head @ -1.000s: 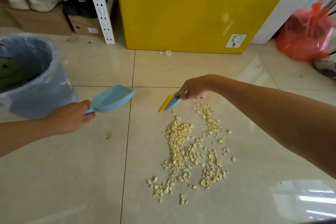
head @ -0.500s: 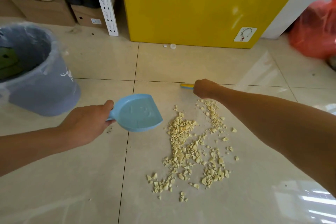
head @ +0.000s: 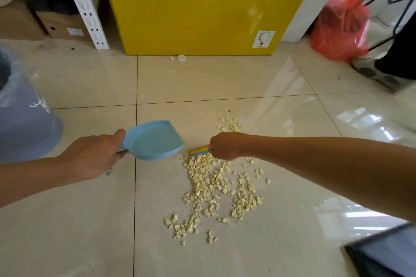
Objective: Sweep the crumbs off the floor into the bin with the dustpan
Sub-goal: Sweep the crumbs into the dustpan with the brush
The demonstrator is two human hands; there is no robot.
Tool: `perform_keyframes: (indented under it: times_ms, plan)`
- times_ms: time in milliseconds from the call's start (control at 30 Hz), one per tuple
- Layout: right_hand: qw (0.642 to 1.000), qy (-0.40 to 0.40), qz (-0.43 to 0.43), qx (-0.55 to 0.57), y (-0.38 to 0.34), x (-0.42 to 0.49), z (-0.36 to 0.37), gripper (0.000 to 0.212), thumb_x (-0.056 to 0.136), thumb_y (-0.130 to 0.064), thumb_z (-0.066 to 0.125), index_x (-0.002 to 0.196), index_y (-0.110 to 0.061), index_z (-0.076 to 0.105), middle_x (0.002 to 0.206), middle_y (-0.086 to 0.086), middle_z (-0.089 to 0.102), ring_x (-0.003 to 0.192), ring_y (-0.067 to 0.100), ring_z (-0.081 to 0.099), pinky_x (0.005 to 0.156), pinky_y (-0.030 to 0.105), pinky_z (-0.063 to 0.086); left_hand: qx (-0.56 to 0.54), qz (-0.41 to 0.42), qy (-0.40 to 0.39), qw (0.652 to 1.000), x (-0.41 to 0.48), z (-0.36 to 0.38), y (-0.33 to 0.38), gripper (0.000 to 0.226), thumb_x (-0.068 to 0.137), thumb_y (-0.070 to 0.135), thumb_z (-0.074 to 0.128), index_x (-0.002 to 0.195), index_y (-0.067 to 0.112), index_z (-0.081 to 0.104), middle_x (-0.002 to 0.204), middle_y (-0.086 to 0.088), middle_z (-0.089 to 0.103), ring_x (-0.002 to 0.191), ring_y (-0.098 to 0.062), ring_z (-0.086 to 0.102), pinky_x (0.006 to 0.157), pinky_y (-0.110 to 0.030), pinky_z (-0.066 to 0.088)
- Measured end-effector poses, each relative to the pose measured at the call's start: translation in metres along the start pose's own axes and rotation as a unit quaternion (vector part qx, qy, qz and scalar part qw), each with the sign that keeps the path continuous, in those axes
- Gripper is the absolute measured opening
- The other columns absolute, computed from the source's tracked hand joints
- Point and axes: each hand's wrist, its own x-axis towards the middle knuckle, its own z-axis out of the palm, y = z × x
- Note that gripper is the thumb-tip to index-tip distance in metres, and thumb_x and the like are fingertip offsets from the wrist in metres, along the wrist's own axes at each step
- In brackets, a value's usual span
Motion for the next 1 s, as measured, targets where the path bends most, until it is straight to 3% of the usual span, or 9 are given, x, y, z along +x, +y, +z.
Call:
perform_keyframes:
  times_ms: [100, 200, 333, 500, 600, 667, 800, 900, 1000]
  plan:
    - [1.000, 0.002, 0.013, 0.010, 0.007, -0.008, -0.019, 0.017, 0.097, -0.013, 0.041, 0.095, -0.013, 0.058, 0.072, -0.002, 0.050, 0.058, 0.012, 0.047, 0.054, 0.027, 0.041, 0.011, 0.010, 0.005, 1.000, 0.003, -0.001, 0.006, 0.025, 0.098, 0.047, 0.041, 0.097, 0.025, 0.031, 0.065, 0.009, 0.051, 0.052, -0.009, 0.049, 0.048, -0.027, 0.033]
    - [0.997, 0.046, 0.055, 0.034, 0.035, -0.006, -0.067, 0.017, 0.094, -0.020, 0.045, 0.082, -0.015, 0.055, 0.073, 0.001, 0.050, 0.070, 0.021, 0.049, 0.065, 0.033, 0.043, 0.041, 0.018, 0.024, 0.999, 0.005, -0.004, 0.016, 0.023, 0.099, 0.043, 0.042, 0.093, 0.025, 0.028, 0.061, 0.007, 0.048, 0.052, -0.017, 0.050, 0.049, -0.031, 0.034]
    - [0.989, 0.092, 0.113, 0.019, 0.088, 0.006, -0.094, 0.034, 0.081, -0.034, 0.040, 0.064, -0.005, 0.047, 0.067, 0.015, 0.052, 0.061, 0.025, 0.046, 0.055, 0.033, 0.035, 0.061, 0.040, 0.061, 0.995, 0.006, -0.010, 0.021, 0.015, 0.096, 0.032, 0.048, 0.100, 0.024, 0.037, 0.056, 0.006, 0.041, 0.053, -0.022, 0.049, 0.049, -0.031, 0.035]
    - [0.975, 0.119, 0.182, 0.037, 0.124, 0.023, -0.060, 0.028, 0.097, -0.011, 0.040, 0.071, -0.005, 0.049, 0.082, 0.015, 0.055, 0.063, 0.025, 0.048, 0.059, 0.031, 0.038, 0.040, 0.034, 0.053, 0.997, -0.004, -0.007, 0.026, 0.019, 0.095, 0.036, 0.051, 0.107, 0.024, 0.043, 0.058, 0.008, 0.044, 0.055, -0.025, 0.053, 0.051, -0.031, 0.036]
    - [0.977, 0.118, 0.176, 0.022, 0.123, 0.030, -0.042, 0.023, 0.097, -0.007, 0.039, 0.104, 0.000, 0.060, 0.071, 0.002, 0.045, 0.074, 0.027, 0.052, 0.065, 0.033, 0.042, 0.042, 0.041, 0.048, 0.997, -0.014, 0.001, 0.027, 0.022, 0.094, 0.037, 0.053, 0.107, 0.022, 0.046, 0.061, 0.004, 0.049, 0.055, -0.025, 0.054, 0.052, -0.031, 0.036]
    - [0.978, 0.119, 0.171, 0.010, 0.115, 0.032, -0.030, 0.025, 0.096, -0.009, 0.040, 0.109, -0.005, 0.061, 0.069, -0.002, 0.043, 0.074, 0.024, 0.055, 0.064, 0.032, 0.045, 0.041, 0.050, 0.046, 0.997, -0.020, 0.008, 0.027, 0.022, 0.093, 0.038, 0.056, 0.105, 0.021, 0.048, 0.058, 0.005, 0.045, 0.053, -0.026, 0.052, 0.049, -0.031, 0.035]
    - [0.986, 0.098, 0.134, 0.018, 0.082, 0.033, -0.019, 0.020, 0.095, -0.010, 0.044, 0.107, -0.006, 0.059, 0.079, 0.003, 0.052, 0.077, 0.025, 0.055, 0.064, 0.031, 0.044, 0.045, 0.059, 0.025, 0.997, -0.025, 0.015, 0.028, 0.022, 0.093, 0.042, 0.055, 0.102, 0.023, 0.047, 0.056, 0.006, 0.041, 0.052, -0.025, 0.051, 0.050, -0.031, 0.038]
    - [0.992, 0.055, 0.109, 0.026, 0.065, 0.033, -0.019, 0.012, 0.094, -0.007, 0.046, 0.098, -0.005, 0.056, 0.091, 0.011, 0.060, 0.073, 0.023, 0.053, 0.053, 0.027, 0.039, 0.038, 0.069, 0.025, 0.997, -0.026, 0.017, 0.026, 0.021, 0.092, 0.042, 0.056, 0.101, 0.025, 0.048, 0.058, 0.005, 0.048, 0.054, -0.025, 0.057, 0.052, -0.033, 0.044]
    - [0.994, 0.016, 0.100, 0.028, 0.056, 0.027, -0.012, 0.020, 0.091, -0.004, 0.044, 0.073, -0.003, 0.053, 0.072, 0.008, 0.055, 0.056, 0.017, 0.045, 0.049, 0.026, 0.034, 0.041, 0.071, 0.031, 0.996, -0.023, 0.018, 0.029, 0.021, 0.090, 0.042, 0.058, 0.099, 0.024, 0.050, 0.059, 0.005, 0.049, 0.052, -0.025, 0.054, 0.050, -0.032, 0.043]
